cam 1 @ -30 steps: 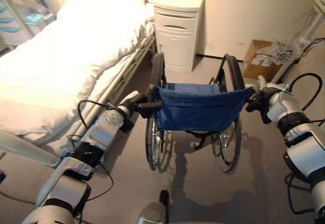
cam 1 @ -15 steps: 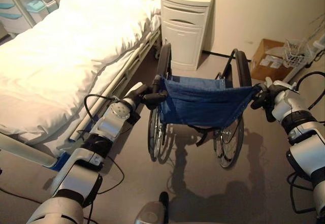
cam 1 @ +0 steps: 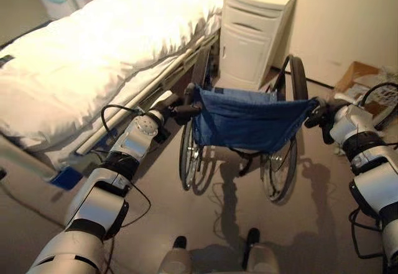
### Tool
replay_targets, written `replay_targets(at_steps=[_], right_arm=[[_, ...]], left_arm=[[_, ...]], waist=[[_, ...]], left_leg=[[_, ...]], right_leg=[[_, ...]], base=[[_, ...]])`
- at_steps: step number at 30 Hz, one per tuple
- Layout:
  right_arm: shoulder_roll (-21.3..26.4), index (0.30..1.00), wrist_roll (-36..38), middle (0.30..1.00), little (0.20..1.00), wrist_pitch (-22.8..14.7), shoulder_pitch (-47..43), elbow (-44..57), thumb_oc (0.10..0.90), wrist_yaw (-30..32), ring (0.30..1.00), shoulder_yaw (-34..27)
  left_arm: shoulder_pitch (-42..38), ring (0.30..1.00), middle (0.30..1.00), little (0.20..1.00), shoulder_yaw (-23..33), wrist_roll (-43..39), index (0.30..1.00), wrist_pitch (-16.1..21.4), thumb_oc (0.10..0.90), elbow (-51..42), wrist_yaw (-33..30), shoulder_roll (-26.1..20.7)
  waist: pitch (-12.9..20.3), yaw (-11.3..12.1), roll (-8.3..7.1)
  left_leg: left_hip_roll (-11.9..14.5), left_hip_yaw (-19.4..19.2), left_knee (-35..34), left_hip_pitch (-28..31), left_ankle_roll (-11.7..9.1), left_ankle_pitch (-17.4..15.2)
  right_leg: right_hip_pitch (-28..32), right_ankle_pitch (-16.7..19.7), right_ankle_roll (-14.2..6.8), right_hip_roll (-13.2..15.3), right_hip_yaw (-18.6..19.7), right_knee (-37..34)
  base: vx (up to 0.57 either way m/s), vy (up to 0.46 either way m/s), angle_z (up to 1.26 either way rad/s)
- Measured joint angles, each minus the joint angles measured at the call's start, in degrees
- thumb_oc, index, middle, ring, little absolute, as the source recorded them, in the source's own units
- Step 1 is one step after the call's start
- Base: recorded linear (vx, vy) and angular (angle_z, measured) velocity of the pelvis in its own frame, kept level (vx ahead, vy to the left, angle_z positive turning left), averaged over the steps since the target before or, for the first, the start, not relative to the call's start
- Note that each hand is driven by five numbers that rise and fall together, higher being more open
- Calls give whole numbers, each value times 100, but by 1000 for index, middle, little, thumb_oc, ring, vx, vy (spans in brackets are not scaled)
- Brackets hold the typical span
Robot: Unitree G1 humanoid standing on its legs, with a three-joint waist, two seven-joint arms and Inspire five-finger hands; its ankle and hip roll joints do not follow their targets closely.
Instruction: Push the wheelchair next to the bed
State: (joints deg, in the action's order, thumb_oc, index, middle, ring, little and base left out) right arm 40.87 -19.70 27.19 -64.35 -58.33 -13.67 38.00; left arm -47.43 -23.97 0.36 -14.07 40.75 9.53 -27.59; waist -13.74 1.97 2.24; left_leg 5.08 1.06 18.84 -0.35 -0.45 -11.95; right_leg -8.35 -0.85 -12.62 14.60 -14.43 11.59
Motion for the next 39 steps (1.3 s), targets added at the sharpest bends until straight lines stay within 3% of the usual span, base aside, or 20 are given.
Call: replay_targets(at_steps=[1,2,3,4,5,6,7,9,12,15,17,20,21,23,24,26,28,31,34,39], right_arm=[[168,300,-5,300,300,-9,34,44,400,-97,300,130],[169,300,-4,300,300,-9,133,27,400,-99,300,163],[171,300,-6,300,300,-9,164,1,400,-76,300,151],[177,300,-5,300,300,-9,166,-8,400,-55,300,143],[185,300,-5,300,300,-9,156,-8,400,-37,300,141],[239,300,-5,300,300,-15,125,-9,400,-26,300,134],[258,300,-3,300,300,-20,120,-9,400,-25,300,128],[216,300,16,300,300,-22,102,-59,400,-18,300,80],[72,300,231,300,300,-22,-49,-125,400,41,300,77],[-259,300,244,300,300,-11,-106,-256,400,149,300,79],[-297,300,239,300,300,6,-115,-294,400,189,300,77],[-251,300,215,300,300,8,-127,-347,400,259,300,76],[-202,300,217,300,300,-7,-134,-333,400,254,300,77],[-196,300,219,300,300,-133,4,-318,400,237,300,106],[-215,300,210,300,300,-135,143,-277,400,218,300,140],[-344,300,237,300,300,-113,260,-287,400,289,300,126],[-389,300,352,300,300,-103,146,-356,400,334,300,9],[-495,300,448,300,300,-33,-257,-492,400,425,300,-102],[-599,300,446,300,300,-11,-626,-647,400,430,300,-101],[-708,300,443,300,300,42,-902,-737,400,453,300,-99]], left_arm=[[56,300,300,300,-38,-2,300,44,400,9,4,111],[158,300,300,300,-22,-4,300,114,400,-16,-82,192],[159,300,300,300,-19,-7,300,191,400,-35,-176,203],[131,300,300,300,-19,-17,300,238,400,-37,-223,194],[123,300,300,300,-28,-28,300,241,400,-33,-248,202],[45,300,300,300,-92,-82,300,247,400,36,-297,234],[-38,300,300,300,-147,-105,300,253,400,106,-321,239],[-291,300,300,300,-279,-179,300,400,400,388,-519,230],[-387,300,300,300,-312,-350,300,484,400,607,-969,187],[-313,300,300,300,-276,-354,300,487,400,700,-1156,44],[-243,300,300,300,-292,-354,300,519,400,599,-1150,-9],[-153,300,300,300,-320,-356,300,537,400,382,-1135,-31],[-86,300,300,300,-316,-356,300,531,400,286,-1090,-48],[166,300,300,300,-310,-358,300,525,400,207,-921,-70],[323,300,300,300,-376,-401,300,527,400,207,-804,-84],[167,300,300,300,-419,-566,300,544,400,228,-770,-249],[-212,300,300,300,-354,-608,300,569,400,233,-784,-372],[-642,300,300,300,-375,-723,300,564,400,483,-1038,-425],[-783,300,300,300,-372,-722,300,558,400,618,-1290,-442],[-902,300,300,300,-340,-721,300,559,400,723,-1495,-472]], waist=[[108,-61,132],[214,-147,7],[246,-98,-138],[286,-74,-149],[295,-98,-159],[377,-141,-10],[388,-210,-14],[418,-313,-208],[419,-338,-253],[345,-207,-375],[308,-173,-438],[108,250,-380],[-28,420,-235],[-83,549,97],[121,531,411],[302,468,62],[298,367,-557],[182,311,-536],[160,279,-531],[143,362,-491]], left_leg=[[208,-8,-772,284,-155,-91],[265,-79,-1219,420,-177,-97],[269,-176,-1259,460,-216,-12],[206,-320,-1166,459,-189,117],[212,-356,-1115,431,-182,271],[232,-551,-1136,438,-148,596],[239,-641,-1159,399,-261,689],[176,-621,-1360,351,-389,1141],[228,-519,-1175,196,-523,1262],[304,-126,-440,-104,-609,1202],[263,-130,-985,-294,-622,1214],[144,-40,-2052,-554,-988,1493],[179,-80,-1862,-678,-947,1546],[275,-431,-970,-808,-823,1545],[234,-341,-929,-851,-263,1618],[64,-269,-1123,-1008,-310,1477],[-159,-283,-1467,-1044,-387,1441],[-315,-343,-1751,-846,-69,1751],[-432,-485,-1933,-717,-23,1750],[-368,-646,-2071,-591,-41,1733]], right_leg=[[-12,-40,141,-167,12,219],[18,-165,423,-165,-37,188],[-13,-193,479,-135,-64,152],[-9,-167,593,-145,-113,92],[-6,-177,609,-172,-181,68],[-8,-200,644,-286,-226,77],[5,-192,659,-313,-223,83],[-6,-188,647,-254,-217,-38],[8,-194,718,-382,-203,-172],[401,9,918,-525,-31,-746],[617,73,933,-597,48,-1125],[912,80,941,-634,474,-1349],[1151,102,911,-637,448,-1423],[1612,107,580,-723,222,-1523],[1704,-8,425,-885,182,-1472],[1436,-162,499,-758,242,-1264],[1098,-128,494,-450,160,-1265],[959,-30,288,-303,169,-1270],[971,58,213,-169,121,-1364],[1000,101,163,-245,-51,-1459]], base=[[147,-135,100],[118,-137,101],[100,-119,64],[100,-119,29],[93,-87,27],[91,-60,39],[120,-60,59],[121,-43,42],[199,-41,-3],[174,96,-26],[329,197,-23],[352,229,-76],[303,265,-113],[209,205,-101],[129,168,-47],[74,174,-3],[30,126,17],[88,114,-18],[83,76,-27],[44,89,-17]])
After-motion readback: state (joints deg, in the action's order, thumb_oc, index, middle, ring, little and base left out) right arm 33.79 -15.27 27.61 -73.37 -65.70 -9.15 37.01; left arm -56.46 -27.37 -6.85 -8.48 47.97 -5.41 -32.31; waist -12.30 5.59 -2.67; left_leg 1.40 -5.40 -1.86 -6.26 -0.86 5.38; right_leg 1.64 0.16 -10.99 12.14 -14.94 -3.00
